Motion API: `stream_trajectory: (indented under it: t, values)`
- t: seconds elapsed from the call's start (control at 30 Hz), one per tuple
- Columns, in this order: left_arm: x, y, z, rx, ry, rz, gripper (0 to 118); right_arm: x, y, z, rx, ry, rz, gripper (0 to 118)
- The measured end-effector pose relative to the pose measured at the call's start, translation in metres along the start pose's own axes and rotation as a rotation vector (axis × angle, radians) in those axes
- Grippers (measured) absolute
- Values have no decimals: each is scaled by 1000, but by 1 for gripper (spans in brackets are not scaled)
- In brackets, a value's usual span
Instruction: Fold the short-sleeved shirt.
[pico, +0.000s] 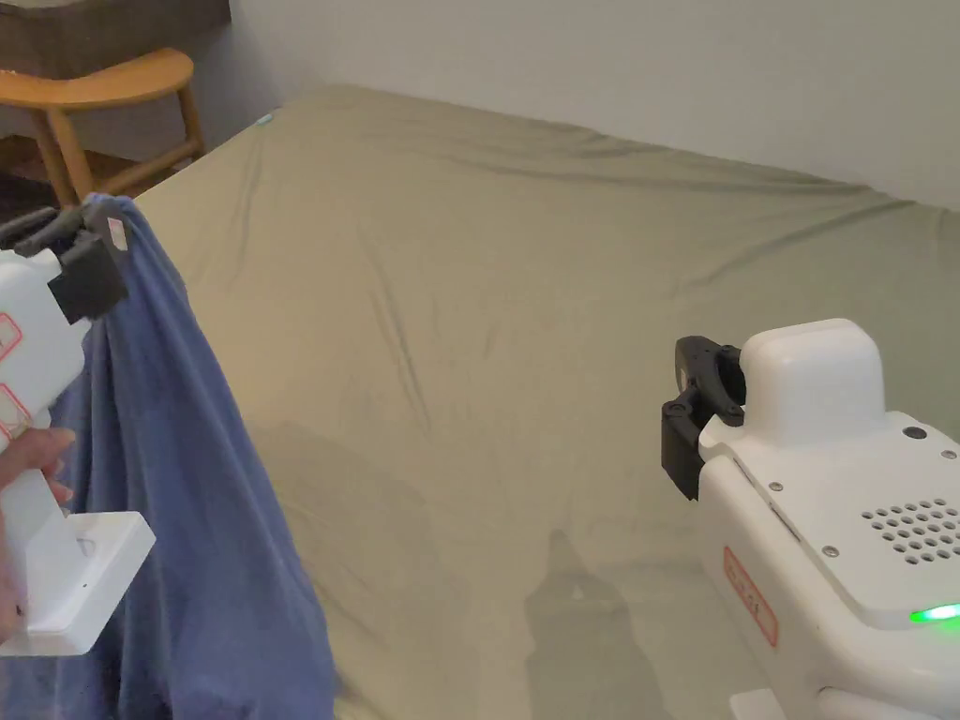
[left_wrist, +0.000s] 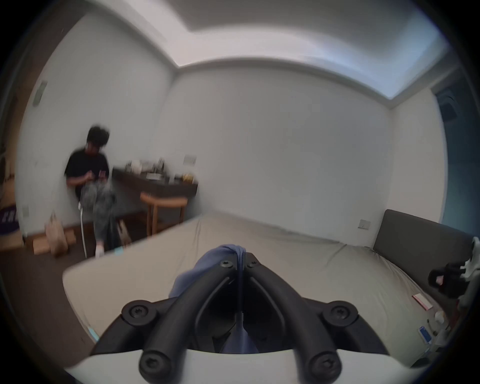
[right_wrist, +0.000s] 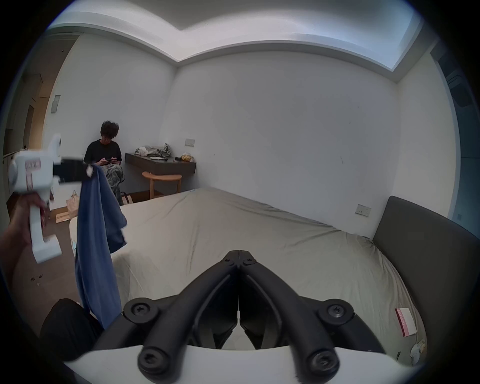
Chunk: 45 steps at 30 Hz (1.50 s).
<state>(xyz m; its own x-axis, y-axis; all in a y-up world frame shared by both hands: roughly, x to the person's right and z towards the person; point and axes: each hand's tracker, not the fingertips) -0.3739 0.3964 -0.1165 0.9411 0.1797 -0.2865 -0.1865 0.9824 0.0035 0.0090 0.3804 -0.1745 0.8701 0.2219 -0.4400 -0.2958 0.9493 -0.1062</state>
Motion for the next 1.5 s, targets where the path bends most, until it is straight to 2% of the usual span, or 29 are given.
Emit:
stream_trajectory:
  t: [0.27, 0.47, 0.63, 0.83, 1.03, 1.17, 1.33, 1.5]
  values:
    - [63, 112, 21, 262, -77, -235, 0, 25, 9, 32, 72, -74, -57, 1]
    - [108, 155, 11, 330, -158, -292, 0, 48, 8, 51, 91, -140, -72, 1]
    - [147, 160, -11, 347, -233, -317, 0, 72, 3, 65, 88, -205, -87, 1]
    - [210, 135, -56, 268, -357, -363, 0, 99, -11, 74, 55, -283, -91, 1]
    - [282, 72, -104, 125, -502, -392, 0, 129, -30, 78, 13, -364, -116, 1]
    - [335, 2, -138, -22, -594, -439, 0, 147, -48, 71, -30, -398, -137, 1]
    - [397, -124, -171, -341, -677, -526, 0, 165, -73, 55, -98, -418, -161, 1]
    - [422, -274, -175, -739, -672, -558, 0, 177, -94, 37, -154, -417, -186, 1]
